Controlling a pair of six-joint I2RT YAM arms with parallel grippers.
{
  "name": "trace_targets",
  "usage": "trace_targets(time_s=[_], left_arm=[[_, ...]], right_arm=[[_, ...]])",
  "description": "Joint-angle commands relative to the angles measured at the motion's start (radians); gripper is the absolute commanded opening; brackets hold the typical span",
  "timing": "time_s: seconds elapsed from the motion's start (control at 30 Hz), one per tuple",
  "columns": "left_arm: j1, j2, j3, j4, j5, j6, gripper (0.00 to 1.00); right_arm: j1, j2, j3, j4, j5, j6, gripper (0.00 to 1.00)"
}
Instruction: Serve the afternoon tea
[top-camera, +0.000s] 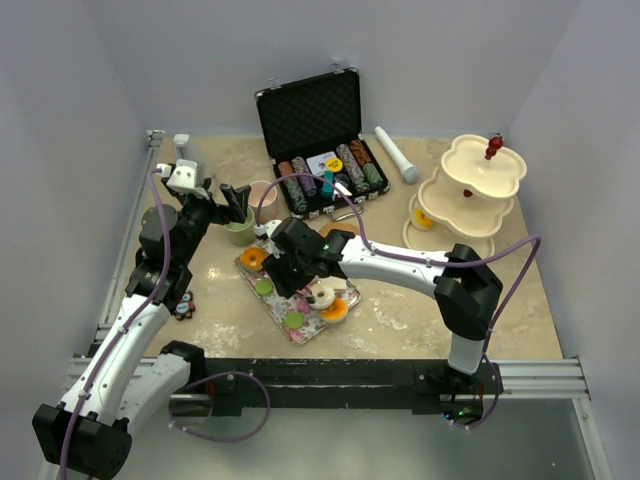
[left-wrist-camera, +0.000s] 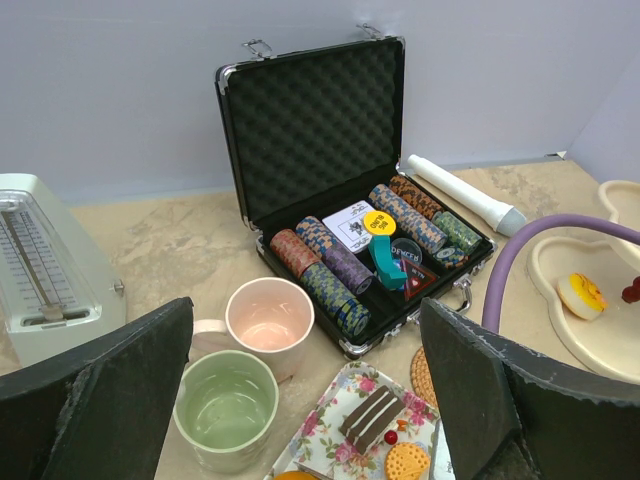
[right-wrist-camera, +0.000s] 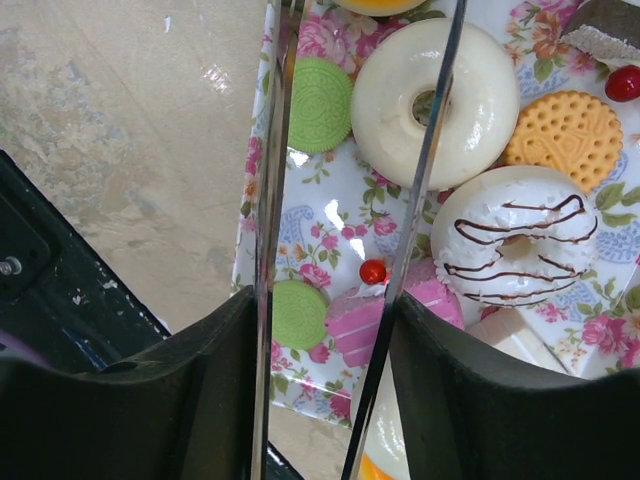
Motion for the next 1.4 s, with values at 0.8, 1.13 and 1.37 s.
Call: trace_targets(time_s=[0.8, 1.13, 1.37], left_arm=[[-0.004, -0.01, -0.003, 0.024, 0.009, 0.008, 1.0], [-0.004, -0.007, -0.004, 0.024, 0.009, 0.008, 1.0], [-0.004, 0.006, -0.003, 0.024, 0.009, 0.008, 1.0]], right_arm=[[-0.3, -0.336, 0.024, -0.118, 0.158, 0.031, 0.35], [-0.562, -0.405, 0.152, -0.066, 0.237, -0.026, 0.35], [-0.679, -0.416, 0.295, -0.118, 0.345, -0.055, 0.35]])
